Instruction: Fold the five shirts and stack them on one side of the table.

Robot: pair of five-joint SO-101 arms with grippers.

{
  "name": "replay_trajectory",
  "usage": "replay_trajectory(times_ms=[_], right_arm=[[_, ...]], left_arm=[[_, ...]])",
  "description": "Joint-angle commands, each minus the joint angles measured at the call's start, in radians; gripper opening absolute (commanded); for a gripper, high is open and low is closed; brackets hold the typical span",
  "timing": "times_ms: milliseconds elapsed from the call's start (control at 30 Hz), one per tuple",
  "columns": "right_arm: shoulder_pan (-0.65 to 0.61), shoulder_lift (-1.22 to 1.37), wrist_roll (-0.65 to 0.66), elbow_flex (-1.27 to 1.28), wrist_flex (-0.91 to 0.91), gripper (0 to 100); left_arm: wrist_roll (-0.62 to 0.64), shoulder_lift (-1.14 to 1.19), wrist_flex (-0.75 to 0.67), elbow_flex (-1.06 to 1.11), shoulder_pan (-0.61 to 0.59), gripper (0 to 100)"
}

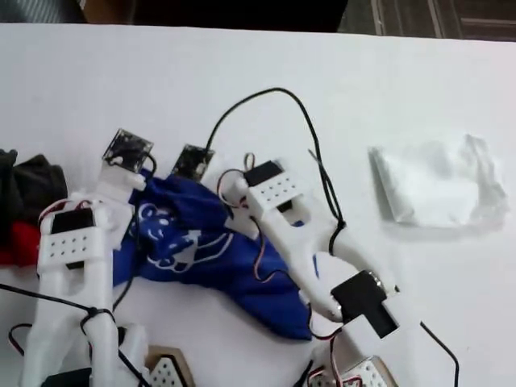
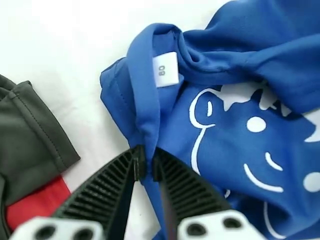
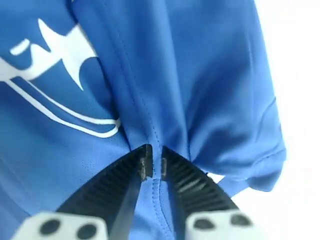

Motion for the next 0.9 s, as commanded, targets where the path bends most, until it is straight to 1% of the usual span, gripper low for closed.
replay_trajectory(times_ms=[0,267,433,633,800,867], right_arm=[[0.010,0.004,-0.002,-0.040,0.007,9.4],[0.012,0.007,-0.002,-0.031,0.073,10.4],[0.013,0.016,0.006,0.006,0.041,10.5],[0.013,0.139,0.006,0.008,-0.010,10.5],[0.013,0.170,0.006,-0.026,-0.004,10.1],[0.015,0.170,0.006,-0.049,0.001,7.8]], left_arm=[[0.003,-0.003,-0.012,-0.002,0.002,3],[0.005,-0.003,-0.012,-0.007,0.002,3],[0.006,-0.003,-0.012,-0.007,0.002,3],[0.006,-0.003,-0.012,-0.007,0.002,3],[0.006,-0.003,-0.012,-0.007,0.002,3],[0.006,-0.003,-0.012,-0.008,0.002,3]])
